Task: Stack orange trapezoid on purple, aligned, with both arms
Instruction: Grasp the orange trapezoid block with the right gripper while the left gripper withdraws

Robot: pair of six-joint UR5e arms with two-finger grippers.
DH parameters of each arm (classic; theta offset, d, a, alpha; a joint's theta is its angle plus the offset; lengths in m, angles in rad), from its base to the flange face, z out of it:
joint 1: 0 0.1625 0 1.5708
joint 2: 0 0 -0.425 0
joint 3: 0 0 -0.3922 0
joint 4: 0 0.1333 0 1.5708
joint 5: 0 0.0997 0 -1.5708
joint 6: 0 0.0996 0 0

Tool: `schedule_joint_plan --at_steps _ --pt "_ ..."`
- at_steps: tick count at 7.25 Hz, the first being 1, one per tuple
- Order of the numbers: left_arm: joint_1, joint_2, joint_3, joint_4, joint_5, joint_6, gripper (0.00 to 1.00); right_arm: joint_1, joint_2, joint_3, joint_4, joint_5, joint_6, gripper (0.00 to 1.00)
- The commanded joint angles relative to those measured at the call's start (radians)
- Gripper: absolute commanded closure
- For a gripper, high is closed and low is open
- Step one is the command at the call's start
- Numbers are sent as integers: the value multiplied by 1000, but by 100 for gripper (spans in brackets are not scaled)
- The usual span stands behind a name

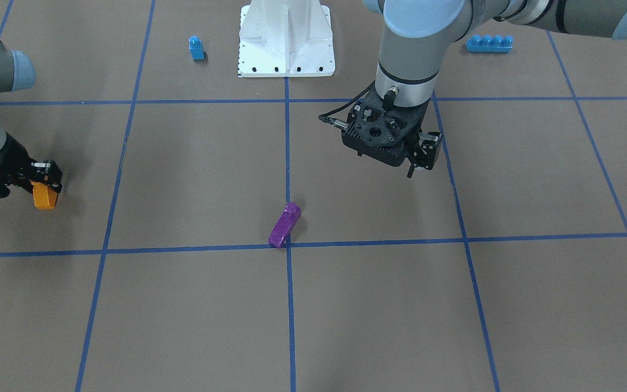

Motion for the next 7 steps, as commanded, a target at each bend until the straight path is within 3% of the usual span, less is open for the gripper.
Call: schedule_joint_plan --at_steps 1,2,3,5,7 --pt "2 12 0 -2 0 0 0 0 5 -5 0 8 -4 61" --pt "2 12 0 -2 -2 -1 0 1 5 0 -2 12 -4 91" --pt "-1 12 -13 1 -2 -3 0 5 7 18 -6 25 -4 100" --pt "-7 41 -31 7 -2 0 0 53 35 35 -18 119 11 100" --pt "-79 95 -40 16 -6 73 0 69 258 37 -256 123 84 100"
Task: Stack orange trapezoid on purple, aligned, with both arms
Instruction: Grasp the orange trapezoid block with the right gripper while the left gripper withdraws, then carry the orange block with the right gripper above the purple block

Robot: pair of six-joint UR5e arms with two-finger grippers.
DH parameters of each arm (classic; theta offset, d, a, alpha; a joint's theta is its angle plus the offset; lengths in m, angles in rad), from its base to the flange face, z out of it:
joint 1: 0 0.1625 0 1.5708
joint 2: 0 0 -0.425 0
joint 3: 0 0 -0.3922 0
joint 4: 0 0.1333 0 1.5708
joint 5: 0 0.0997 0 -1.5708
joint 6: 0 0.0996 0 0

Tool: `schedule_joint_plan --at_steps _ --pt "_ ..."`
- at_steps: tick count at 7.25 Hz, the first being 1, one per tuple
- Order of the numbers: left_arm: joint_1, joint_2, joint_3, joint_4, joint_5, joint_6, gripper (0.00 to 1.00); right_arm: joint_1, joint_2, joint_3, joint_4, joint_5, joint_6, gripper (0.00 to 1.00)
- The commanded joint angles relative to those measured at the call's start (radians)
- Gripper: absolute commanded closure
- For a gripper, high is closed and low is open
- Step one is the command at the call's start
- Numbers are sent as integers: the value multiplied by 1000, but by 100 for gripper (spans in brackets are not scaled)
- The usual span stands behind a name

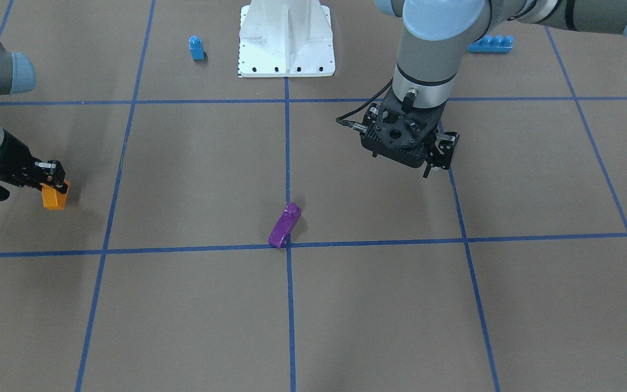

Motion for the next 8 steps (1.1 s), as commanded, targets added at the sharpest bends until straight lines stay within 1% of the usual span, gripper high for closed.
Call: schedule_joint_plan --at_steps 1,2,3,5,6,7,8 --pt "-85 63 -3 17 -2 124 0 -13 258 -6 -260 -2 97 100" --pt "-136 118 -2 10 -29 215 0 -48 358 -18 -343 -5 162 100" --pt "-200 170 4 2 -86 326 0 -74 457 -47 -400 -6 245 100" --pt "-334 270 12 -1 -90 516 0 -137 650 -180 -428 -44 435 100" --pt "-366 299 21 -1 -90 566 0 -189 736 -250 -428 -99 536 100" --pt "-376 320 26 -3 -90 578 0 -228 810 -321 -427 -115 644 100" --pt "-382 335 36 -7 -91 587 0 -266 860 -367 -427 -147 704 100"
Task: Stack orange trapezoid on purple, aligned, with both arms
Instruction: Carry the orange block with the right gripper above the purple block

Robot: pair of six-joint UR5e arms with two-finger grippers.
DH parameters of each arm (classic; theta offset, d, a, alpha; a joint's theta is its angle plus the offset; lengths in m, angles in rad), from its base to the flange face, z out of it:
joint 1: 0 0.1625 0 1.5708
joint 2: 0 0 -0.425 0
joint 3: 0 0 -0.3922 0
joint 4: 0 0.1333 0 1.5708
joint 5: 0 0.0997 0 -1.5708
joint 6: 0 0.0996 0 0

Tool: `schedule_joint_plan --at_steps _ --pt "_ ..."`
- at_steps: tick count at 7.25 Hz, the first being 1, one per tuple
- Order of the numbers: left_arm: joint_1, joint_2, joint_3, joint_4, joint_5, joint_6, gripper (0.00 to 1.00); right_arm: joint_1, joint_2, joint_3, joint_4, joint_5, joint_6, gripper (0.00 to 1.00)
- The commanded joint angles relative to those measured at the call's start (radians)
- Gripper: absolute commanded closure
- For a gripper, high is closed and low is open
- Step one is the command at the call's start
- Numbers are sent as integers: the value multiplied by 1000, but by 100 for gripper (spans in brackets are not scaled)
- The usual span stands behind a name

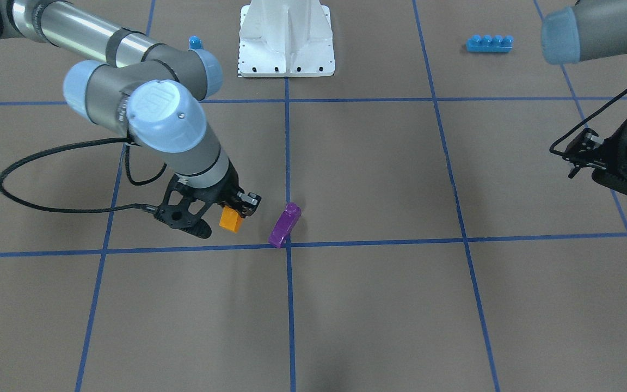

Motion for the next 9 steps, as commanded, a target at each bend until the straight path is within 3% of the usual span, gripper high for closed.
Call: schedule_joint_plan --at_steps 1,9 --pt "-17 41 19 -30 -3 20 0 -74 81 -72 -2 -52 136 100" --pt "-15 93 11 -79 -8 20 0 -119 101 -116 12 -131 189 100"
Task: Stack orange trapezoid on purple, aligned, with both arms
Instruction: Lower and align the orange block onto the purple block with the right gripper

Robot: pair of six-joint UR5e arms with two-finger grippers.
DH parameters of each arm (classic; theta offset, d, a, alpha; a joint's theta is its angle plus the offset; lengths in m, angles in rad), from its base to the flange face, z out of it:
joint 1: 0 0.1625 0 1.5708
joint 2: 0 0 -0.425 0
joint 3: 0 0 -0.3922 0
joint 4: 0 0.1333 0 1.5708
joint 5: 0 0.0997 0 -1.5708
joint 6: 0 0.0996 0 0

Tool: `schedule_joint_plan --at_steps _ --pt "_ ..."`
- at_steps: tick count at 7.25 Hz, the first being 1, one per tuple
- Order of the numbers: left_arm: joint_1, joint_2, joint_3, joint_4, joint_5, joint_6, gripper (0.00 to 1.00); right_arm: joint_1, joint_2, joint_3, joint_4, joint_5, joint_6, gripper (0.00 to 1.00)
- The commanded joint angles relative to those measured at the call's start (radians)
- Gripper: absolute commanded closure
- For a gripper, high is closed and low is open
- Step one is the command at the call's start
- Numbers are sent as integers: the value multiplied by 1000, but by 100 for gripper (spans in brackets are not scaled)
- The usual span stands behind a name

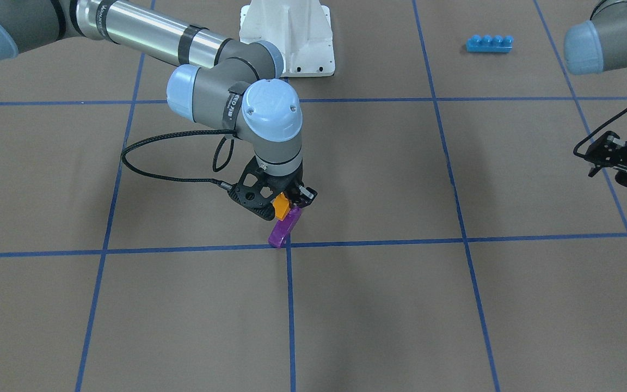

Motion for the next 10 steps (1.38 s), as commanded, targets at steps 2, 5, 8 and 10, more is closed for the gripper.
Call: schedule_joint_plan --at_steps 2,5,8,10 --pt "0 4 -3 -4 0 0 0 -7 3 -12 23 -18 -4 100" --pt "0 5 -6 -4 0 -2 0 -15 3 -40 66 -32 4 100" --pt "1 5 -6 -4 0 -2 0 -13 2 -40 66 -32 5 100" --pt "1 5 -6 -4 0 -2 0 -15 2 -43 64 -34 5 100"
